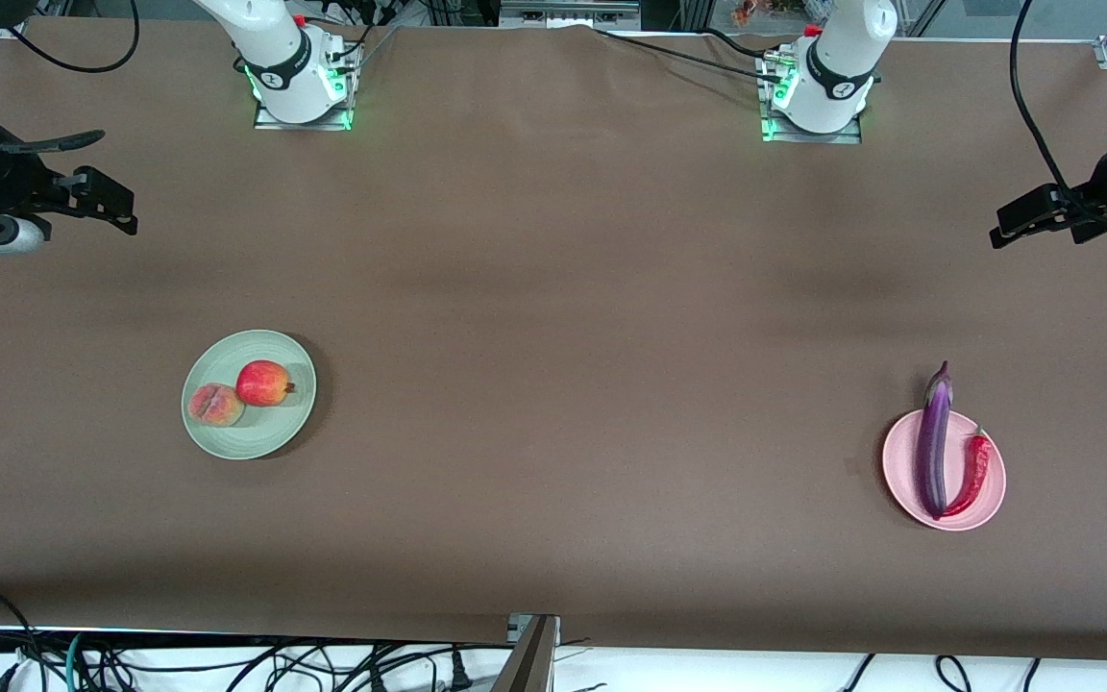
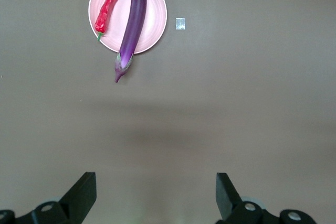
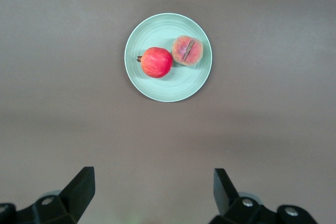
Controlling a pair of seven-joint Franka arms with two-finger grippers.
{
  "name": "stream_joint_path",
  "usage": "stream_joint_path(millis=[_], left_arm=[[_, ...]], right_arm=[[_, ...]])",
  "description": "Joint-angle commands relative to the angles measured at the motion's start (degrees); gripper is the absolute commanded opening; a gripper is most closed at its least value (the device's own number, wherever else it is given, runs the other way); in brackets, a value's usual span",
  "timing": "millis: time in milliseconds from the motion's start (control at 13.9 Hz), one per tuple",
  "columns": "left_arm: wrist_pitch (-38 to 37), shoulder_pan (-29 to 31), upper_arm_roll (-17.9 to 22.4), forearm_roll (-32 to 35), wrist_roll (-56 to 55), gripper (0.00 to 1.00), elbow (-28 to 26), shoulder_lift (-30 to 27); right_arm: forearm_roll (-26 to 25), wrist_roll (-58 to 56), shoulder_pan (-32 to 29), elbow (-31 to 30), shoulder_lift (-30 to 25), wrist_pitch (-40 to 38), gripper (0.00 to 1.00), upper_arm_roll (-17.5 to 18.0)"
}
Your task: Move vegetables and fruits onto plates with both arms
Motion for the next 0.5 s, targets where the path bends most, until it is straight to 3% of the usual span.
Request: stream_joint_path(millis=[0,432], left_arm=[[-0.46,0.04,-0.12,0.98,1.05,1.0,0.71,0.13],[-0.46,0.04,-0.04,0.98,0.43,1.0,0.71,0.13]], right_arm=[[-0.67,0.87,-0.26,0.54,0.11,-0.61,1.0,0.38],[-0.67,0.61,-0.52,2.29,1.34,-0.61,1.0,0.38]])
